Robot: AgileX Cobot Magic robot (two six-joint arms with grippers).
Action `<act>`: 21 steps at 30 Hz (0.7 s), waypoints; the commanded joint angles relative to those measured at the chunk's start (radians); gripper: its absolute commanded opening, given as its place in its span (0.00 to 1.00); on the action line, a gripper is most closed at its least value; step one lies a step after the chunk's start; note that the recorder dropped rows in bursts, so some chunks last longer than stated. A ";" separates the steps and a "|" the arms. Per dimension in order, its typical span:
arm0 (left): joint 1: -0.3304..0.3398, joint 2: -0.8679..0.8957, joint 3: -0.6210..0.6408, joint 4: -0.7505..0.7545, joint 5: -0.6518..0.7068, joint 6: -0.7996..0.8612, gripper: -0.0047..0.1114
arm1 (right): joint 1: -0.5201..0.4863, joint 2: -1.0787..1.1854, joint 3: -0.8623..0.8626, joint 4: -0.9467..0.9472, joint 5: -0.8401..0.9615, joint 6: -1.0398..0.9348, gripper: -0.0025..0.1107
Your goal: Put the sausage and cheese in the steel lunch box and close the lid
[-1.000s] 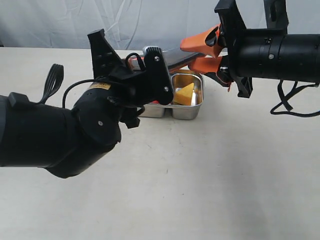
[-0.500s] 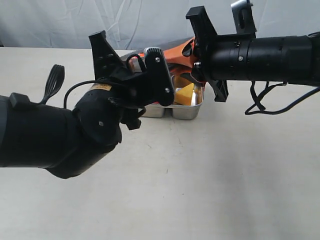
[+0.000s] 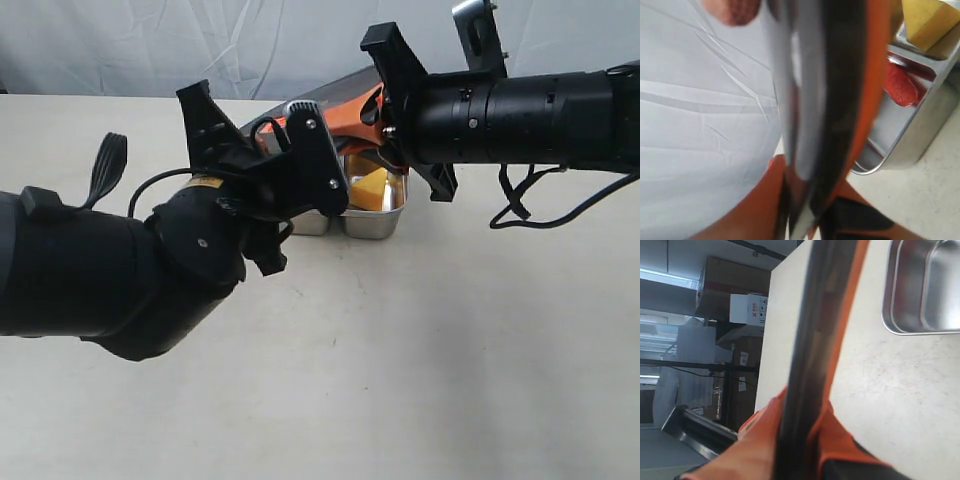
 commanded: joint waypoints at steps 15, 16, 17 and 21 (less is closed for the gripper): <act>0.023 -0.005 -0.005 -0.085 0.046 -0.087 0.48 | -0.008 0.076 -0.048 -0.087 -0.091 -0.111 0.02; 0.023 -0.005 -0.005 -0.085 0.052 -0.087 0.48 | -0.008 0.076 -0.050 -0.087 -0.091 -0.116 0.02; 0.023 -0.005 -0.005 -0.086 0.068 -0.087 0.48 | -0.008 0.076 -0.050 -0.078 -0.091 -0.117 0.02; 0.023 -0.005 -0.005 -0.148 0.081 -0.087 0.48 | -0.008 0.076 -0.050 -0.076 -0.154 -0.120 0.02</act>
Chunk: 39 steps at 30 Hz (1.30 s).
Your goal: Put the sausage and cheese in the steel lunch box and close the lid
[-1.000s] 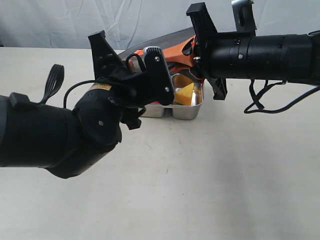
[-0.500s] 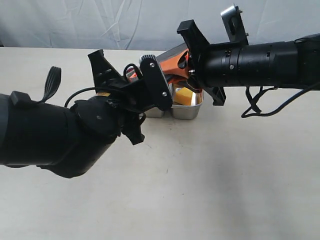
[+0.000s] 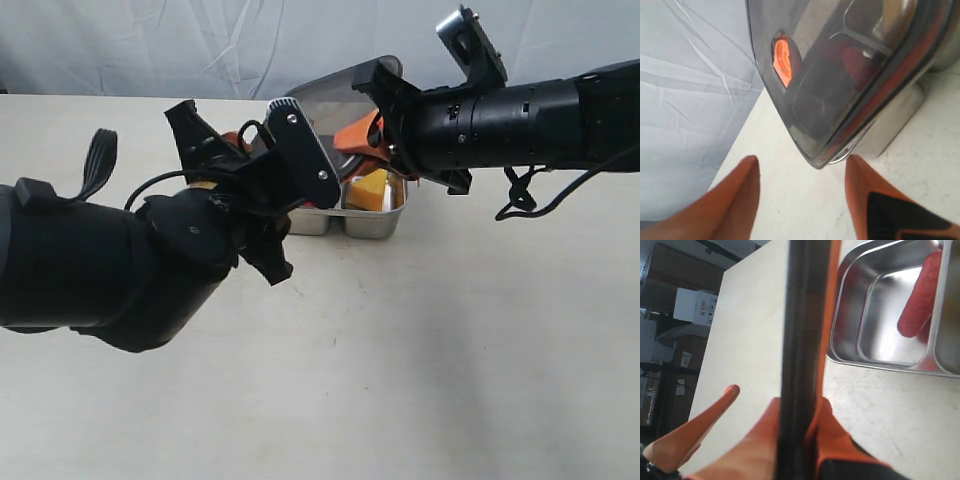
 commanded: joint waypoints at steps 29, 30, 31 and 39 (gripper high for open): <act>0.470 -0.448 0.103 -0.272 0.443 -0.184 0.47 | -0.268 0.253 -0.247 -0.139 0.416 -0.088 0.02; 0.473 -0.443 0.103 -0.272 0.459 -0.187 0.47 | -0.268 0.253 -0.247 -0.142 0.416 -0.086 0.02; 0.474 -0.443 0.103 -0.272 0.476 -0.187 0.47 | -0.268 0.253 -0.247 -0.147 0.416 -0.084 0.02; 0.474 -0.425 0.103 -0.272 0.502 -0.187 0.47 | -0.285 0.306 -0.247 -0.112 0.500 -0.102 0.02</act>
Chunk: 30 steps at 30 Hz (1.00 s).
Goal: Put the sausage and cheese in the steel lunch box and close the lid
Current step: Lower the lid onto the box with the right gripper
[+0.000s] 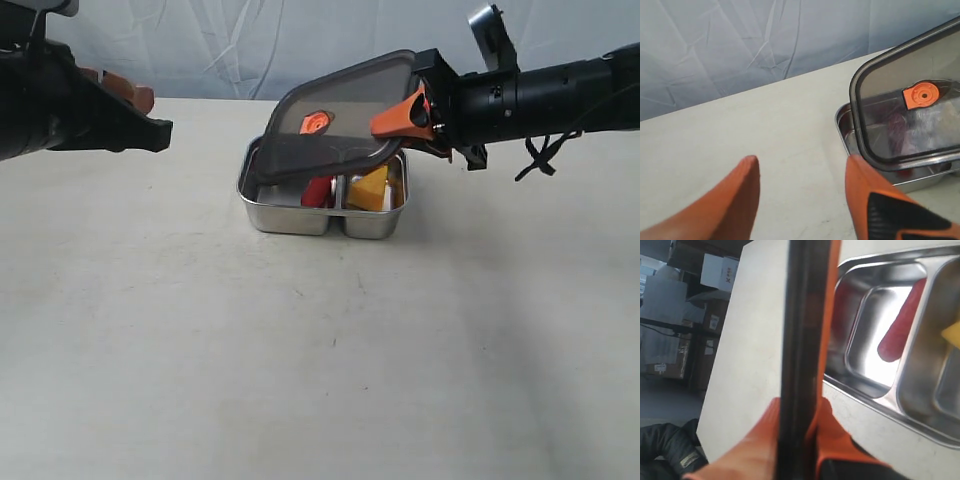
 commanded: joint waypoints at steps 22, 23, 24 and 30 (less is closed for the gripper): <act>0.003 0.007 0.017 -0.005 0.048 -0.014 0.47 | -0.055 0.259 -0.116 -0.038 0.167 -0.033 0.02; 0.003 0.007 0.017 -0.005 0.053 -0.014 0.47 | -0.055 0.259 -0.116 -0.040 0.167 -0.033 0.02; 0.003 0.007 0.017 -0.005 0.053 -0.014 0.47 | -0.055 0.259 -0.116 -0.045 0.167 -0.033 0.02; 0.003 0.007 0.017 -0.005 0.053 -0.014 0.47 | -0.055 0.259 -0.116 -0.068 0.122 0.021 0.02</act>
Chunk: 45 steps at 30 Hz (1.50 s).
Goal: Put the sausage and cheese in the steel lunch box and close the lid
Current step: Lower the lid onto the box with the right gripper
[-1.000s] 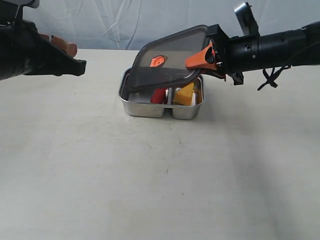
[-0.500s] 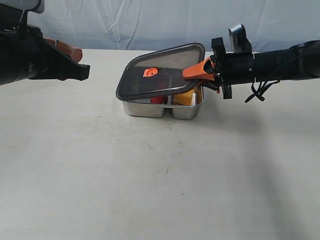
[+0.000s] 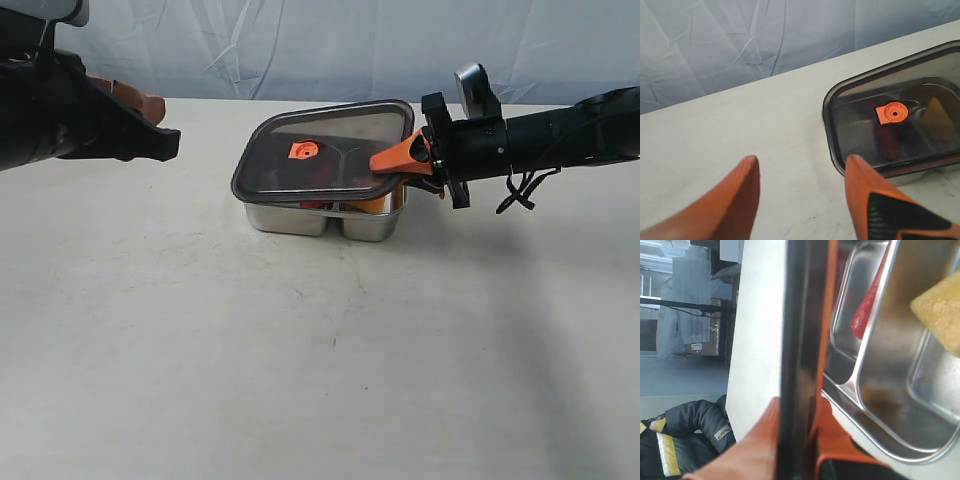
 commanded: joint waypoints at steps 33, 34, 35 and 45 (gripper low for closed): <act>0.003 0.001 0.006 -0.005 0.009 -0.002 0.47 | -0.003 0.001 -0.003 -0.119 -0.088 0.093 0.46; 0.003 0.001 0.006 -0.005 0.009 -0.002 0.47 | -0.003 -0.001 -0.003 -0.119 -0.088 0.093 0.46; 0.003 0.001 0.006 -0.005 0.009 -0.002 0.47 | -0.003 -0.001 -0.003 -0.119 -0.088 0.093 0.46; 0.003 0.001 0.006 -0.005 0.009 0.000 0.47 | -0.003 -0.034 -0.003 -0.273 -0.087 0.162 0.46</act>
